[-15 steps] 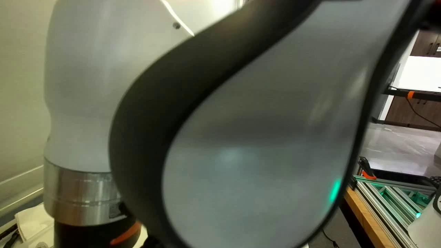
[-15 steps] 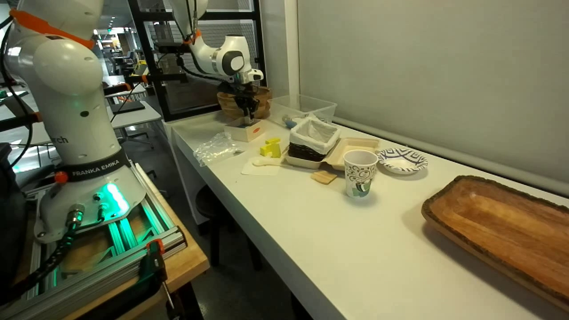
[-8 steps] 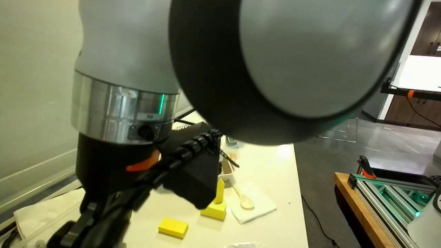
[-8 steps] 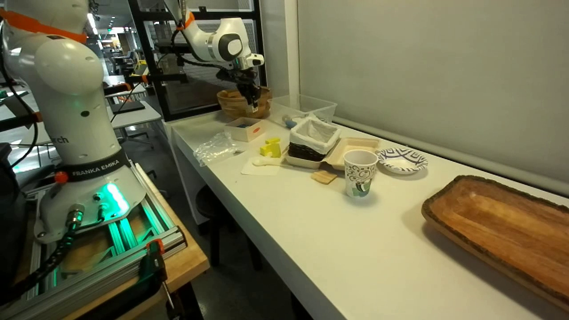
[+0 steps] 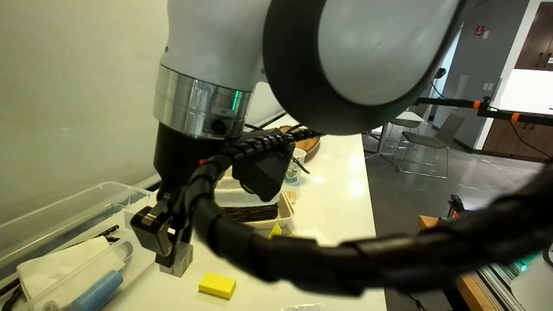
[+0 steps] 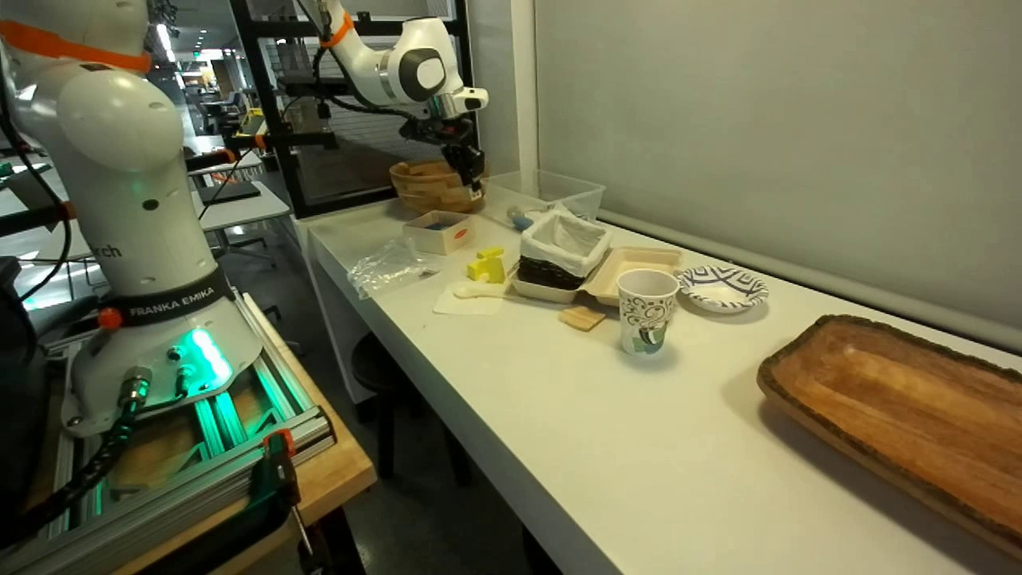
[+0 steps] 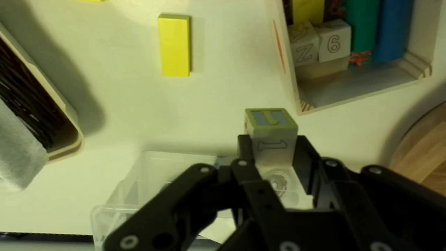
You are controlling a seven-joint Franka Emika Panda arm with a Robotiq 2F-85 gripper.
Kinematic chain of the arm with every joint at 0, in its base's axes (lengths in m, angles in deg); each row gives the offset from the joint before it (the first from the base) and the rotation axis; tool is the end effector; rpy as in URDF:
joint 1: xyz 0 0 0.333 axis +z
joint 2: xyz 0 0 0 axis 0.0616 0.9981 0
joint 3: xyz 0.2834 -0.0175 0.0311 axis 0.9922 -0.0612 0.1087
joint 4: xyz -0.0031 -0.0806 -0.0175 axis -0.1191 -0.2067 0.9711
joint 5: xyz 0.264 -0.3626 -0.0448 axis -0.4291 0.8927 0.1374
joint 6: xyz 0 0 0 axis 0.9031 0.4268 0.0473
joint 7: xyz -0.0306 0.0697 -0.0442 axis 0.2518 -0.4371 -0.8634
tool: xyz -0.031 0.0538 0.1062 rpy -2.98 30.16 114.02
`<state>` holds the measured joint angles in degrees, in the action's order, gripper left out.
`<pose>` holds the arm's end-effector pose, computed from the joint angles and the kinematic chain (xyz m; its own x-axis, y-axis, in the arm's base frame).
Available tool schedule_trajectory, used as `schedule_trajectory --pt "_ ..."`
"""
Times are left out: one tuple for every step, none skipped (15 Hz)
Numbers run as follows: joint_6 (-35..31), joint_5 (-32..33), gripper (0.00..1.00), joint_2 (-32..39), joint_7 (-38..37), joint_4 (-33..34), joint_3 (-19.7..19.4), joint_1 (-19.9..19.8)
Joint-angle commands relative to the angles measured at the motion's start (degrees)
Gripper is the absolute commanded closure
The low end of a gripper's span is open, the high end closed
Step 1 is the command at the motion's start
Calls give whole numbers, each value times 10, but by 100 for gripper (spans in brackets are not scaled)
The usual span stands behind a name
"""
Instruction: Take one yellow block and white block out of the box on the left and put them on the countertop.
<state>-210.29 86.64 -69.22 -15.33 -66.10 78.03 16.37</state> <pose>0.5855 0.1409 0.1899 0.9624 0.0346 0.2694 0.0414 -0.9990 -0.0194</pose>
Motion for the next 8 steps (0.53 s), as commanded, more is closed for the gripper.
schedule_trajectory --pt "-24 5 92 14 2 -11 -2 -16" --pt "-29 -5 92 22 10 -9 2 -24" --pt "-36 -7 92 29 15 -7 2 -28" --pt "-50 -17 92 38 25 -6 7 -36" --pt "-61 -24 92 47 37 -4 11 -43" --pt "-75 -25 92 57 44 -4 10 -47" --pt "-87 -32 92 66 57 -2 16 -53" --pt "-96 -37 92 76 69 0 21 -57"
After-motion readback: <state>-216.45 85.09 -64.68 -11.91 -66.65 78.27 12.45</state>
